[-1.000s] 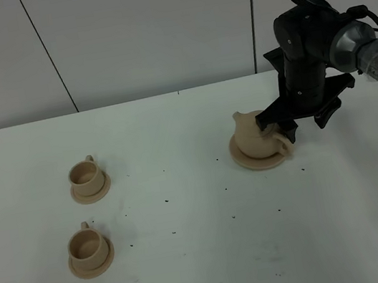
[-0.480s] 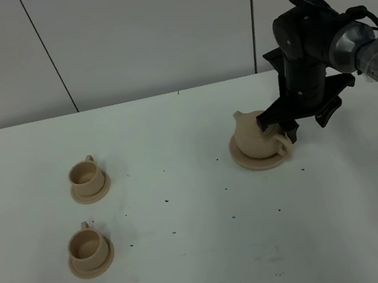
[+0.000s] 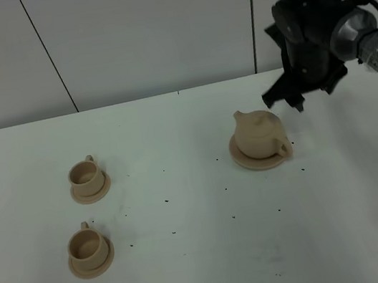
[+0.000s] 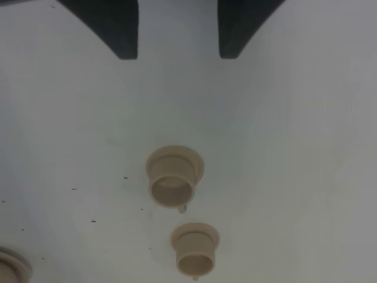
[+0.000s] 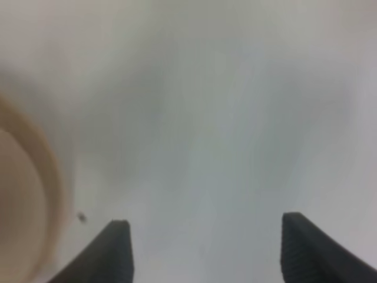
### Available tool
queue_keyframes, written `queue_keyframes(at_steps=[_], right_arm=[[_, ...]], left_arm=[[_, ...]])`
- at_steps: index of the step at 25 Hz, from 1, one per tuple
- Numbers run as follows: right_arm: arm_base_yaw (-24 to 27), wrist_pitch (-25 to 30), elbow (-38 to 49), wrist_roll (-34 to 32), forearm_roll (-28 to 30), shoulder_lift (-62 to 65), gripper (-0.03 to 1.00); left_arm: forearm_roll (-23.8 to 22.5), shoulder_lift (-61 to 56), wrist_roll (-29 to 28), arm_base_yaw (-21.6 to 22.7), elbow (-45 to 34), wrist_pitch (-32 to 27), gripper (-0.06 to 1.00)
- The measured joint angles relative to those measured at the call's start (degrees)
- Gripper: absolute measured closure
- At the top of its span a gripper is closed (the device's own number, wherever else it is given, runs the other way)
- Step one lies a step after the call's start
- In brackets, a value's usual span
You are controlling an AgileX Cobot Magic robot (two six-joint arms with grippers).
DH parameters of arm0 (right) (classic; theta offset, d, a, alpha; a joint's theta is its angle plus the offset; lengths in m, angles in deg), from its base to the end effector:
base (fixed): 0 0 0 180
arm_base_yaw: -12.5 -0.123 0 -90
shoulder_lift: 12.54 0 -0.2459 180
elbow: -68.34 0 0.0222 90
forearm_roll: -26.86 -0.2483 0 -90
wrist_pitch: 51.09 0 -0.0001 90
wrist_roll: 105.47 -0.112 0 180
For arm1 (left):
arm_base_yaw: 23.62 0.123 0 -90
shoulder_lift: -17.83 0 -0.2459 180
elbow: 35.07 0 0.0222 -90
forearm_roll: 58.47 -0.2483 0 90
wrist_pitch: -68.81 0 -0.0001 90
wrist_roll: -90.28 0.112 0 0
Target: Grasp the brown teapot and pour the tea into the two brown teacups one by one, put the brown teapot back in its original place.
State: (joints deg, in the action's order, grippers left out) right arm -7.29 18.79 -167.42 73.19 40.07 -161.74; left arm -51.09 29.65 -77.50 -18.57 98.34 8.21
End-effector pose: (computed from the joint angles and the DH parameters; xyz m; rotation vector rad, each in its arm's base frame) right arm 0.4717 0.1442 0.1516 -0.5157 2.7575 -0.2405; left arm 0.0576 -0.0075 0.2686 0.1324 2.0660 0.0299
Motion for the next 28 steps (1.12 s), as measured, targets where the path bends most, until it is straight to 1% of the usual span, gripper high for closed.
queue_keyframes(at_steps=[2,4,7,9,10,13,16,19,22,25,28], right_arm=[[0.00,-0.12,-2.73,1.85,-2.82,1.09,0.44],[0.05,-0.29,-3.83,4.42,-7.37,3.22,0.44],[0.00,-0.20,-3.91,8.65,-16.33,6.48,0.44],[-0.11,-0.20,-3.42,9.76,-19.85,8.22,0.44],[-0.18,-0.20,-2.84,10.03,-20.59,9.11,0.44],[-0.73,-0.27,1.85,10.85,-20.69,11.74,0.44],[-1.49,-0.07,8.88,11.65,-20.70,14.00,0.44],[-2.38,0.14,13.35,11.80,-20.75,14.60,0.45],[-2.78,0.14,15.51,11.55,-20.64,14.53,0.48],[-2.84,0.14,15.70,12.00,-20.44,13.85,0.53],[-2.84,0.09,15.70,12.94,-18.61,11.99,0.57]], left_arm=[[0.00,0.00,0.00,0.00,0.00,0.00,0.55],[0.00,0.00,0.00,0.00,0.00,0.00,0.55],[0.00,0.00,0.00,0.00,0.00,0.00,0.55],[0.00,0.00,0.00,0.00,0.00,0.00,0.55],[0.00,0.00,0.00,0.00,0.00,0.00,0.55],[0.00,0.00,0.00,0.00,0.00,0.00,0.55],[0.00,0.00,0.00,0.00,0.00,0.00,0.55],[0.00,0.00,0.00,0.00,0.00,0.00,0.55],[0.00,0.00,0.00,0.00,0.00,0.00,0.55],[0.00,0.00,0.00,0.00,0.00,0.00,0.55],[0.00,0.00,0.00,0.00,0.00,0.00,0.55]])
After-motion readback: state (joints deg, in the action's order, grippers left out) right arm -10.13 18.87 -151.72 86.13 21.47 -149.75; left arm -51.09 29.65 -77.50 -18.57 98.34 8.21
